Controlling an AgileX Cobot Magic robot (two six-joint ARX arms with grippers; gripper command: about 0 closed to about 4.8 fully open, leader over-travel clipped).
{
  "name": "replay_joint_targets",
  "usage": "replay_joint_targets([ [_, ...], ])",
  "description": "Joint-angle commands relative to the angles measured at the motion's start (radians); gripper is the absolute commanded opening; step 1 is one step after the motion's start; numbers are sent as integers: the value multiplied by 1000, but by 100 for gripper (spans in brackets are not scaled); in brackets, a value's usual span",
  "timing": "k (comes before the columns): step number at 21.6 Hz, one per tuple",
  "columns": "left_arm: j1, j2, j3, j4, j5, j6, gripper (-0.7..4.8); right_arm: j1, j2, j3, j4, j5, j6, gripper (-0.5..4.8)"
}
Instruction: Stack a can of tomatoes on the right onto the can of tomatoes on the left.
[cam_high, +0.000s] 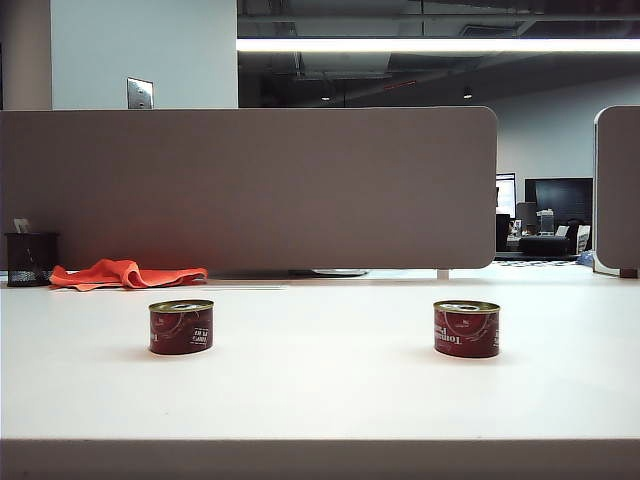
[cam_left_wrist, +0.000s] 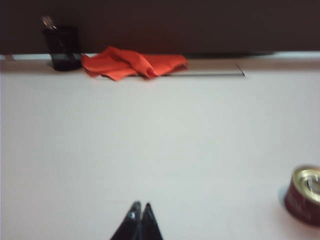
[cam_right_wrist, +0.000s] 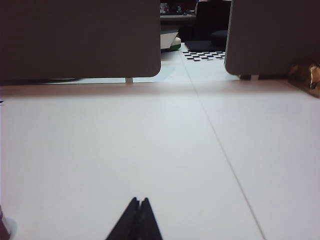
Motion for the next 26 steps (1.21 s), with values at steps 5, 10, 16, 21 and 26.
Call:
replay_joint_targets([
  [5,0,0,174,-96,-9,-18,-5,0,1,167,-112,-2,87,-3],
  [10,0,13,269,-164,-8,-18,-5,0,5,289,-185,-18,93,-3],
  [16,-2,125,380,-215,48,-23,-5,0,107,467,-300,-22,3,-3],
  [21,-3,393,592,-274,190,39,-5,2,276,615,-302,-21,-43,-3],
  [26,-37,525,706,-295,215,39,-5,38,396,694,-285,-22,-44,-3],
])
